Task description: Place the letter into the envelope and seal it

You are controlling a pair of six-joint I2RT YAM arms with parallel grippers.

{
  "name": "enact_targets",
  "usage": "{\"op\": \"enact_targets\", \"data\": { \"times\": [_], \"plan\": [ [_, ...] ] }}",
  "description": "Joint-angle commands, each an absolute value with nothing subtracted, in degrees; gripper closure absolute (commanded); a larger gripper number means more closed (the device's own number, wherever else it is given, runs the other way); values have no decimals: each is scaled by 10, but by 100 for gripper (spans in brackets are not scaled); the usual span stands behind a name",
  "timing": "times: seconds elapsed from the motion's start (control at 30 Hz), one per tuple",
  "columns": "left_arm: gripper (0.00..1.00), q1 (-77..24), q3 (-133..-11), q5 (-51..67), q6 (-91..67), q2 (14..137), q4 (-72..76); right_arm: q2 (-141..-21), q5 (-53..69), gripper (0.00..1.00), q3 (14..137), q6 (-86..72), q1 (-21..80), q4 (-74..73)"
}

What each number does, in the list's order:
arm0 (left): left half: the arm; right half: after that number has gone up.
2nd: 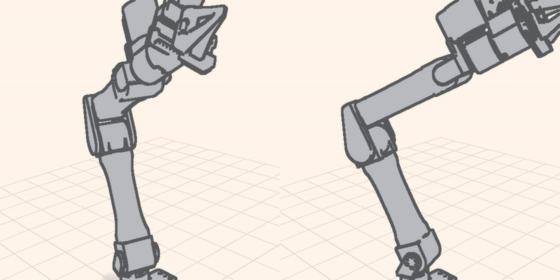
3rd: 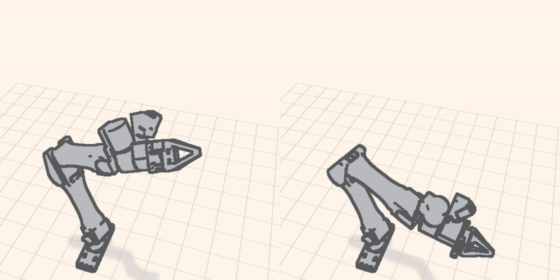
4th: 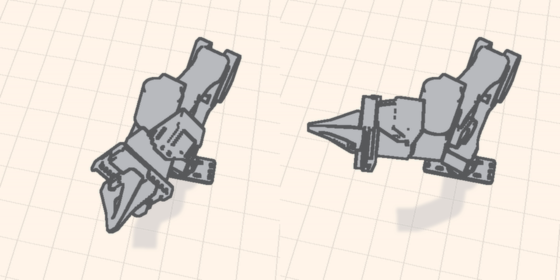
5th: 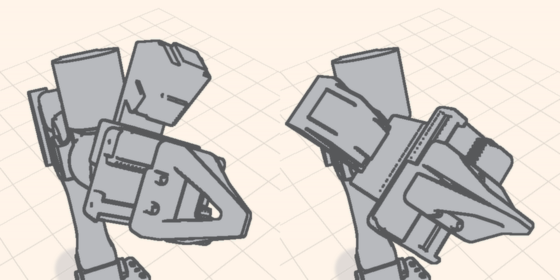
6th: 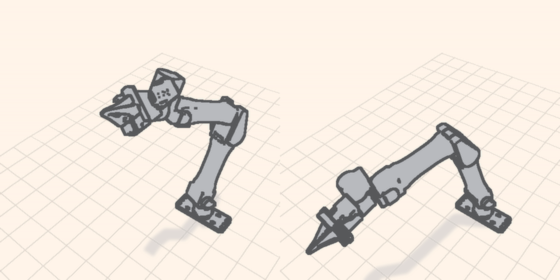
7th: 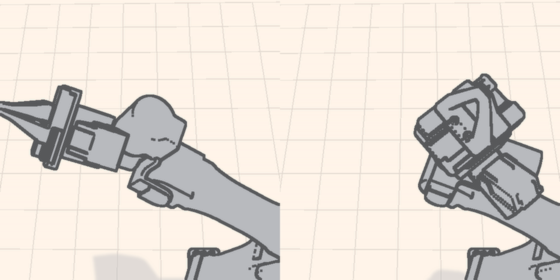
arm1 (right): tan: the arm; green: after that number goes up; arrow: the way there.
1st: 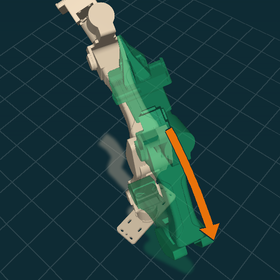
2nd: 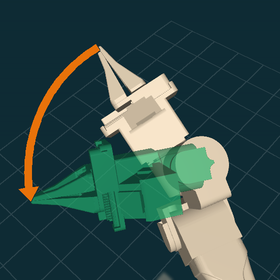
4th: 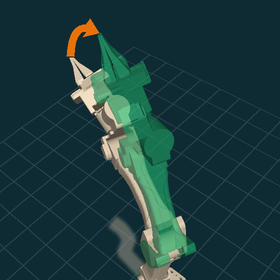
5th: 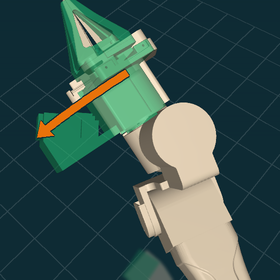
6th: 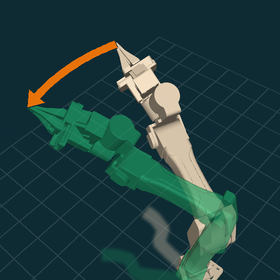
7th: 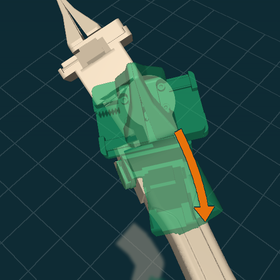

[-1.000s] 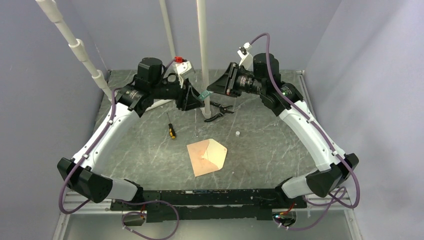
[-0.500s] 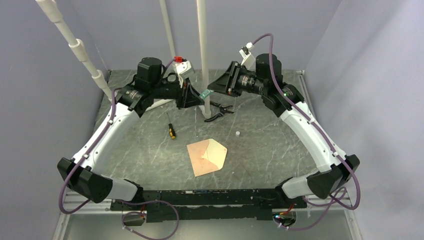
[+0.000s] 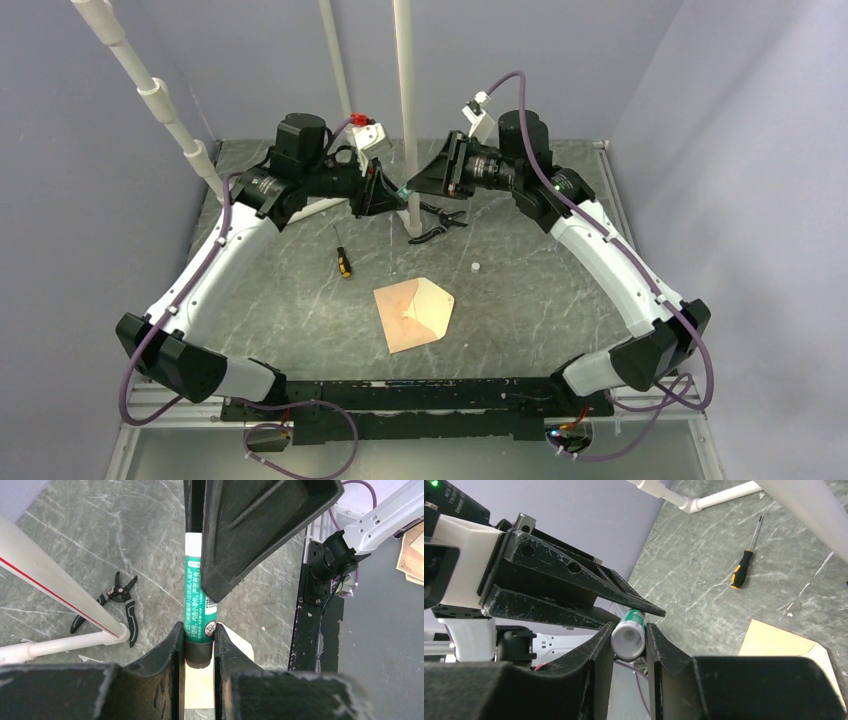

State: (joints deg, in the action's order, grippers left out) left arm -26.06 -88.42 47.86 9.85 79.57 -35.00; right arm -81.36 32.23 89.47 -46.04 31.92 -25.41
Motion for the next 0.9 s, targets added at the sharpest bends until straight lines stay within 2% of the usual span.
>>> {"op": "enact_targets", "data": {
  "times": [0.0,0.3,0.63,0.8,0.87],
  "plan": [
    [98,-261,-910,484,122,800,-355,-822,348,69,911,-450,330,-237],
    [97,-261,-917,491,140,803,-371,-847,374,72,922,-436,341,-239],
    [98,-261,-919,510,148,803,-367,-854,390,65,910,-437,343,-228],
    [97,-261,-918,500,146,803,-364,-854,398,70,905,-443,344,-219],
    [98,-261,-915,492,143,802,-359,-852,405,77,904,-446,344,-213]
  ]
}}
